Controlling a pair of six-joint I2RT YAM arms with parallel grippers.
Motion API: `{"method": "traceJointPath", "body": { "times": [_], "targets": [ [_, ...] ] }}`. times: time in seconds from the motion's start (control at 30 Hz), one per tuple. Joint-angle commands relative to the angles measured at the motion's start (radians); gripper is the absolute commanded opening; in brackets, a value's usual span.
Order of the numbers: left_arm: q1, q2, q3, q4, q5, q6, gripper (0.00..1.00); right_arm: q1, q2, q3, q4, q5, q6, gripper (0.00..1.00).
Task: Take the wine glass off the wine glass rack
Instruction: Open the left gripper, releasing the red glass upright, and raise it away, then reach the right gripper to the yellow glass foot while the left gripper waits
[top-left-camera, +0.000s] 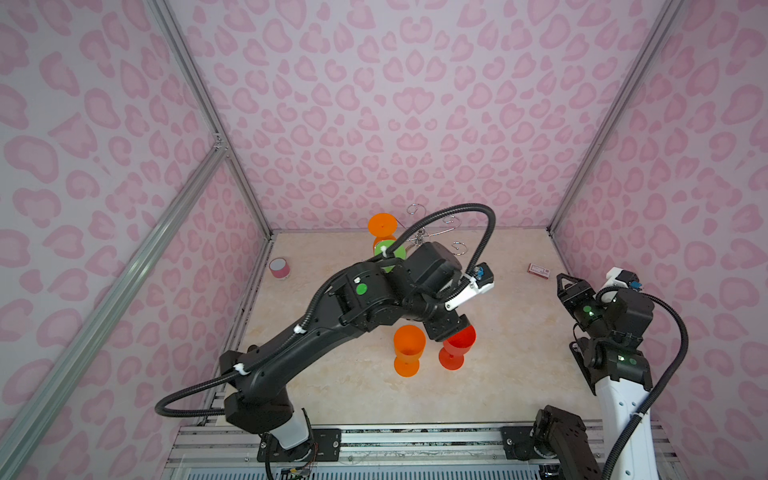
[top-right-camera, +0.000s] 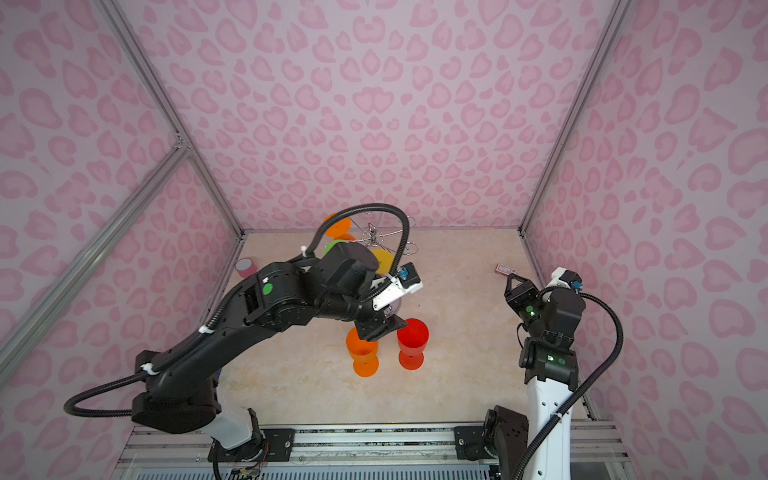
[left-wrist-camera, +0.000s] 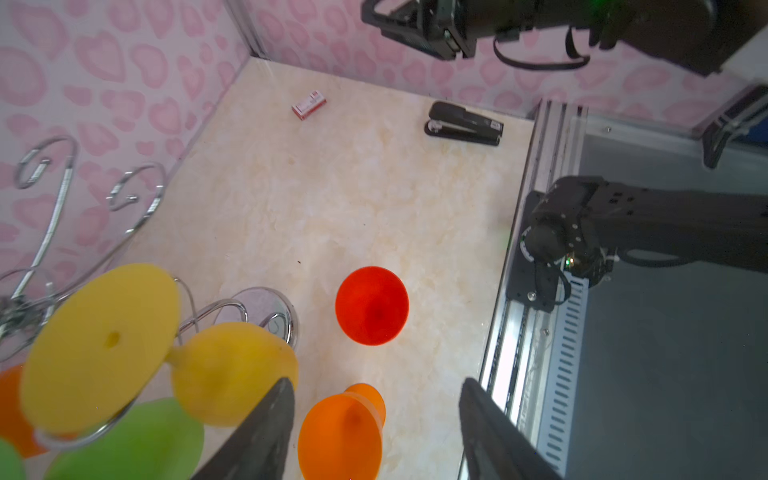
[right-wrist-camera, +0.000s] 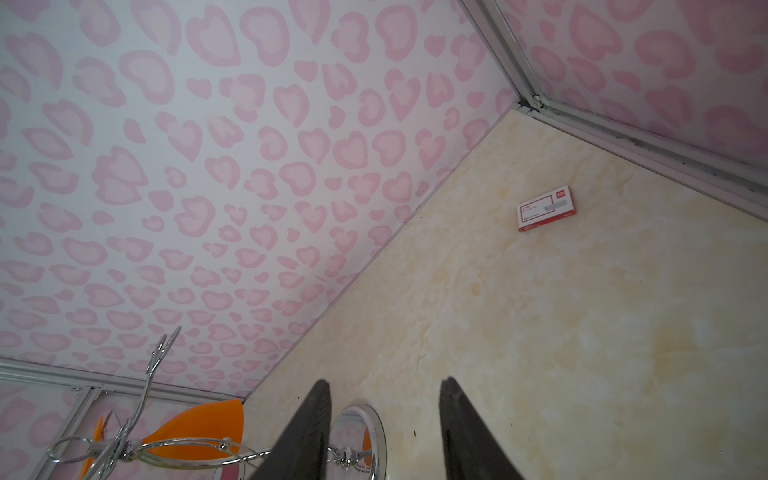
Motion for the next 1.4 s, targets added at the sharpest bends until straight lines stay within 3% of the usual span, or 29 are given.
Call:
{"method": "traceJointPath", "body": {
  "times": [0.0, 0.13, 0.2, 0.43, 0.63, 0.83, 1.37],
  "targets": [
    [0.112, -0.136, -0.122, 0.196, 0.068, -0.159, 0.65, 0.03, -0.021, 0.036, 0.032, -0.061, 0.031, 0.44],
    [0.386, -0.324, -0.357, 0.393, 0.285, -0.343, 0.66, 0.118, -0.035, 0.053, 0.108, -0.114, 0.121, 0.44],
    [0.478, -0.385, -0.431, 0.461, 0.365, -0.392, 0.66, 0.184, -0.025, 0.054, 0.156, -0.131, 0.167, 0.44],
    [0.645, -0.491, -0.529, 0.576, 0.448, -0.488, 0.68, 0.504, 0.053, 0.077, 0.25, -0.064, 0.208, 0.44],
    [0.734, -0.511, -0.586, 0.63, 0.434, -0.553, 0.7, 0.675, 0.157, 0.065, 0.363, -0.029, 0.245, 0.46],
    [0.781, -0.508, -0.631, 0.661, 0.437, -0.575, 0.71, 0.774, 0.246, 0.076, 0.448, -0.008, 0.269, 0.46],
    [0.806, -0.516, -0.663, 0.676, 0.459, -0.564, 0.71, 0.818, 0.387, 0.084, 0.661, -0.05, 0.394, 0.45]
  ]
}}
